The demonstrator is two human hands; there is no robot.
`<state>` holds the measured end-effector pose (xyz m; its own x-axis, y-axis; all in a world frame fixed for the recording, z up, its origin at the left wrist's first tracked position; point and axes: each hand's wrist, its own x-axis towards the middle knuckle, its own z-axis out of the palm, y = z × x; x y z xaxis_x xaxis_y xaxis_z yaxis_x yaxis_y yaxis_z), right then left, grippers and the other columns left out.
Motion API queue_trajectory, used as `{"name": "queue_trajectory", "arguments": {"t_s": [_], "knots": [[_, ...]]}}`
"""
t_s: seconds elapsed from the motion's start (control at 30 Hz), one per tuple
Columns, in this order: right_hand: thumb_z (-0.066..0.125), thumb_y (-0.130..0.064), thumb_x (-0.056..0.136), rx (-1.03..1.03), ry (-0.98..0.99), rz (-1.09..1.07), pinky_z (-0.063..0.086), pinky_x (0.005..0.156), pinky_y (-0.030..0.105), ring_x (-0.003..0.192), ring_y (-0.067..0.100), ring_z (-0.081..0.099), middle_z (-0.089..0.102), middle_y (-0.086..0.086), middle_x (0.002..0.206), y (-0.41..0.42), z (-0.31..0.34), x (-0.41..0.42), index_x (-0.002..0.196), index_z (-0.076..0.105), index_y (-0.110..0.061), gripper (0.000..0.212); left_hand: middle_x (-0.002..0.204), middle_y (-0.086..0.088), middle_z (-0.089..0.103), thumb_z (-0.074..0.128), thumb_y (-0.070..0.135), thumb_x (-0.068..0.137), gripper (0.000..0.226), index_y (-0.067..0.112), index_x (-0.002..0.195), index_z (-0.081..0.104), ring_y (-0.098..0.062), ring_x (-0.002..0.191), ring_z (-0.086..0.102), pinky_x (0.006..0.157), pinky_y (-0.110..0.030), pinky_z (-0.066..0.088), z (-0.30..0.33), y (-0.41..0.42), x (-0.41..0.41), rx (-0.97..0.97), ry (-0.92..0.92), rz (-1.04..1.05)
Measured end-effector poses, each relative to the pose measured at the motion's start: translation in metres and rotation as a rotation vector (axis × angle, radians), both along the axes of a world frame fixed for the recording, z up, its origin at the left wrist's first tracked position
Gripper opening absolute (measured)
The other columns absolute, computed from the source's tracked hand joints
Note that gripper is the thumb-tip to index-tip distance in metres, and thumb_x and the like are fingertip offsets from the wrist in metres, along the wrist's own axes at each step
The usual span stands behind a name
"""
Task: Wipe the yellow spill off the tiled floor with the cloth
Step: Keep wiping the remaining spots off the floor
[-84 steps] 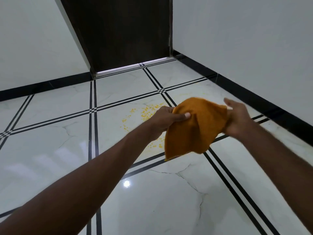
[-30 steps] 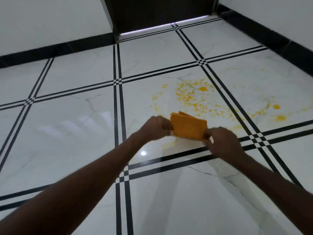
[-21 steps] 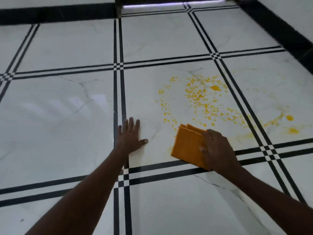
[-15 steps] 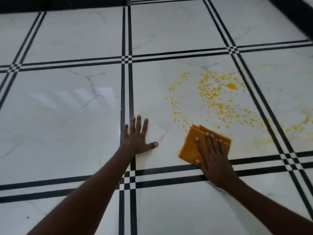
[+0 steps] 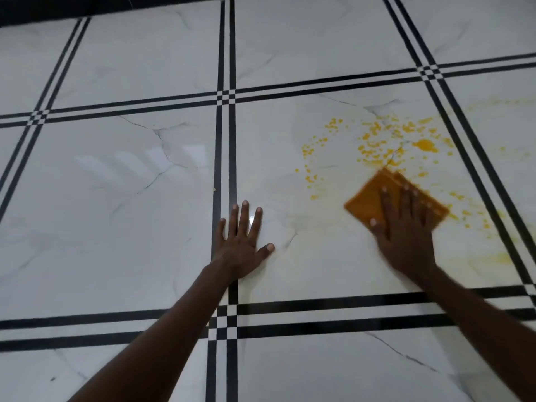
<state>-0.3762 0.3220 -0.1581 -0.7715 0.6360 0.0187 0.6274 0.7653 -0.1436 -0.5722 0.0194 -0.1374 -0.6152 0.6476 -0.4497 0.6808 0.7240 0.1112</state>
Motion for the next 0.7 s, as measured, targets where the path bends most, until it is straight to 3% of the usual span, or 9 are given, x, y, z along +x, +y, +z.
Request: {"name": "queue_trajectory", "arguments": {"t_s": [0.07, 0.17, 0.23, 0.3, 0.43, 0.5, 0.57, 0.7], "knots": [[0.026, -0.055, 0.100, -0.007, -0.001, -0.070, 0.020, 0.120, 0.066, 0.152, 0.049, 0.022, 0.021, 0.029, 0.166, -0.065, 0.008, 0.031, 0.164, 0.018, -0.017, 0.075, 0.158, -0.005, -0.042, 0.024, 0.068, 0.097, 0.087, 0.028, 0.154, -0.028, -0.027, 0.148, -0.035, 0.122, -0.052, -0.012, 0.003, 0.001, 0.001, 0.009, 0.001, 0.012], [0.036, -0.053, 0.101, -0.120, 0.012, 0.194, 0.010, 0.125, 0.064, 0.158, 0.043, 0.009, 0.009, 0.022, 0.171, -0.170, 0.008, 0.051, 0.165, 0.015, -0.020, 0.076, 0.158, -0.005, -0.042, 0.024, 0.071, 0.096, 0.089, 0.028, 0.154, -0.028, -0.027, 0.148, -0.034, 0.123, -0.053, -0.010, 0.002, 0.000, 0.000, 0.002, -0.004, 0.015], [0.032, -0.059, 0.102, -0.116, -0.021, 0.431, 0.006, 0.126, 0.061, 0.159, 0.039, 0.004, 0.004, 0.017, 0.172, -0.167, 0.006, 0.027, 0.165, 0.012, -0.025, 0.074, 0.159, -0.004, -0.041, 0.019, 0.078, 0.091, 0.093, 0.029, 0.154, -0.028, -0.027, 0.148, -0.034, 0.123, -0.053, -0.011, -0.002, 0.000, 0.000, 0.021, 0.001, 0.018], [0.020, -0.065, 0.102, -0.069, -0.026, 0.493, 0.011, 0.126, 0.062, 0.158, 0.041, 0.013, 0.010, 0.018, 0.171, -0.114, 0.001, -0.013, 0.165, 0.018, -0.027, 0.074, 0.159, -0.004, -0.040, 0.007, 0.081, 0.081, 0.095, 0.030, 0.155, -0.027, -0.027, 0.149, -0.032, 0.122, -0.052, -0.011, -0.007, -0.002, -0.001, 0.052, 0.020, 0.013], [0.016, -0.066, 0.101, -0.017, 0.003, 0.023, 0.021, 0.121, 0.064, 0.151, 0.048, 0.027, 0.026, 0.026, 0.165, 0.003, -0.005, -0.023, 0.163, 0.026, -0.021, 0.077, 0.164, -0.007, -0.030, 0.004, 0.076, 0.083, 0.093, 0.027, 0.158, -0.019, -0.028, 0.152, -0.024, 0.123, -0.052, -0.006, -0.011, -0.005, 0.006, 0.094, 0.103, 0.018], [0.022, -0.060, 0.102, -0.009, 0.048, -0.159, 0.022, 0.120, 0.065, 0.149, 0.048, 0.027, 0.026, 0.027, 0.165, -0.001, 0.001, 0.015, 0.164, 0.021, -0.021, 0.073, 0.168, -0.016, -0.005, 0.016, 0.066, 0.091, 0.088, 0.015, 0.162, 0.002, -0.033, 0.156, -0.004, 0.124, -0.053, 0.008, -0.010, 0.000, 0.014, 0.197, 0.200, 0.029], [0.031, -0.054, 0.102, -0.007, 0.049, -0.292, 0.019, 0.121, 0.064, 0.151, 0.048, 0.025, 0.023, 0.027, 0.166, -0.059, 0.010, 0.053, 0.165, 0.018, -0.020, 0.072, 0.165, -0.021, 0.020, 0.027, 0.054, 0.098, 0.076, 0.007, 0.158, 0.024, -0.034, 0.154, 0.015, 0.122, -0.051, 0.019, -0.013, 0.019, 0.028, 0.331, 0.272, 0.024], [0.039, -0.053, 0.101, -0.100, 0.029, -0.106, 0.010, 0.125, 0.064, 0.157, 0.044, 0.010, 0.010, 0.023, 0.170, -0.169, 0.011, 0.078, 0.165, 0.016, -0.019, 0.075, 0.167, -0.018, 0.016, 0.033, 0.060, 0.096, 0.081, 0.010, 0.159, 0.023, -0.031, 0.156, 0.011, 0.123, -0.048, 0.017, -0.017, 0.062, 0.027, 0.416, 0.272, 0.052]]}}
